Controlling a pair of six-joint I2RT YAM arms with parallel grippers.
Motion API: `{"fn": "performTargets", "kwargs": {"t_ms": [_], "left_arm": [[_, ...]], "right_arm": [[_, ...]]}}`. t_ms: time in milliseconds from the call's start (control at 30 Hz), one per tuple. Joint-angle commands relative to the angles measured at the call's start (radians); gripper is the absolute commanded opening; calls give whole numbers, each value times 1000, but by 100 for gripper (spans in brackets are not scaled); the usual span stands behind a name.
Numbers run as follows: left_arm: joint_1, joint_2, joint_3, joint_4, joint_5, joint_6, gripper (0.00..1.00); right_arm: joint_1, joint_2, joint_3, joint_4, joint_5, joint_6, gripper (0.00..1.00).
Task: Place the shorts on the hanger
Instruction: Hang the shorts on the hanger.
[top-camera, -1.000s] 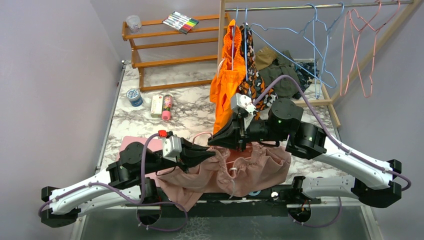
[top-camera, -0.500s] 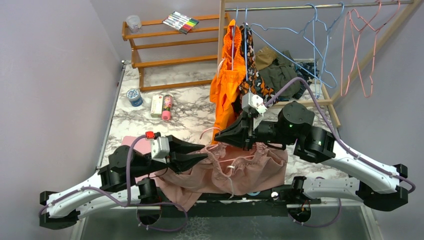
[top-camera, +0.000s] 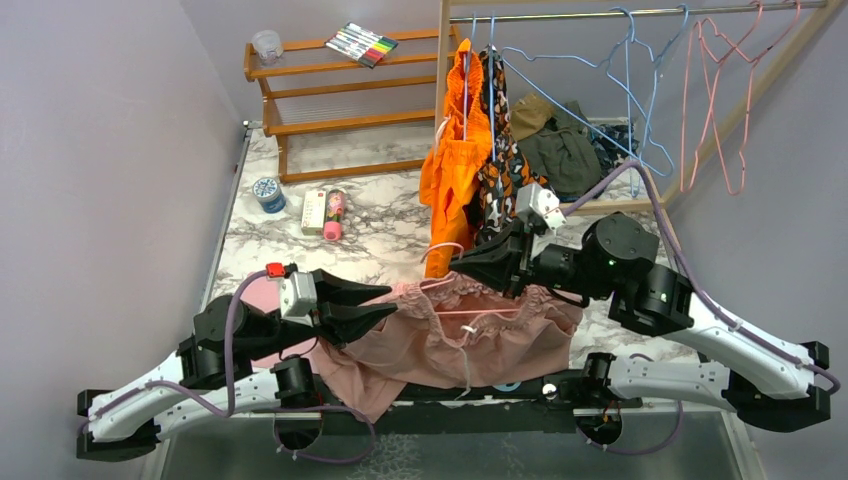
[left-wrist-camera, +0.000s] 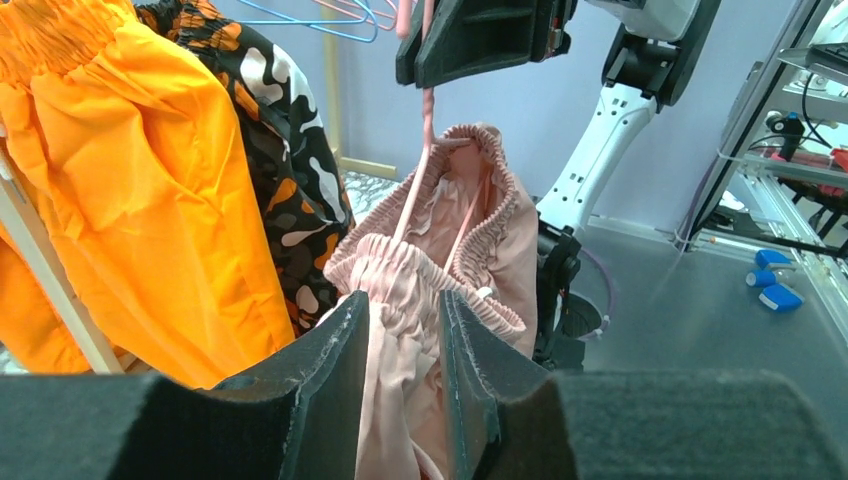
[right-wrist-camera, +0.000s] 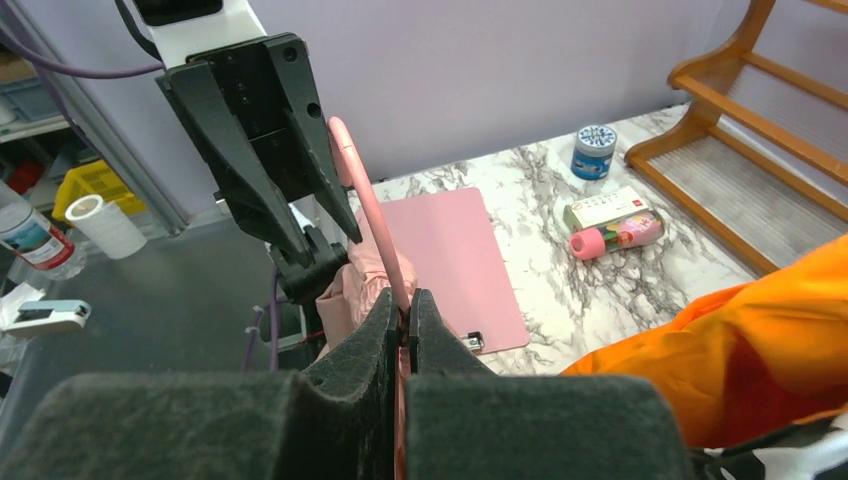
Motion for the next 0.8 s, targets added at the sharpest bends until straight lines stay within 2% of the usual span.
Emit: {"fn": "performTargets", "kwargs": {"t_ms": [0,167,300,567,767], "left_arm": [[2,-18,51,-46,-45,-6,34],[1,11,94,-53,-57,31,43],[2,83,146,-50,-23,77,46],[2,303,240,-41,91,157,45],[2,332,229,-45,61,172,36]], "right_arm": [[0,-42,3,35,61,-7,1],[0,-71,4,19,56,1,1],[0,-73,0,12,50,10,1],[0,-67,-15,30,26,26,1],[0,-70,-14,27,21,29,1]]}}
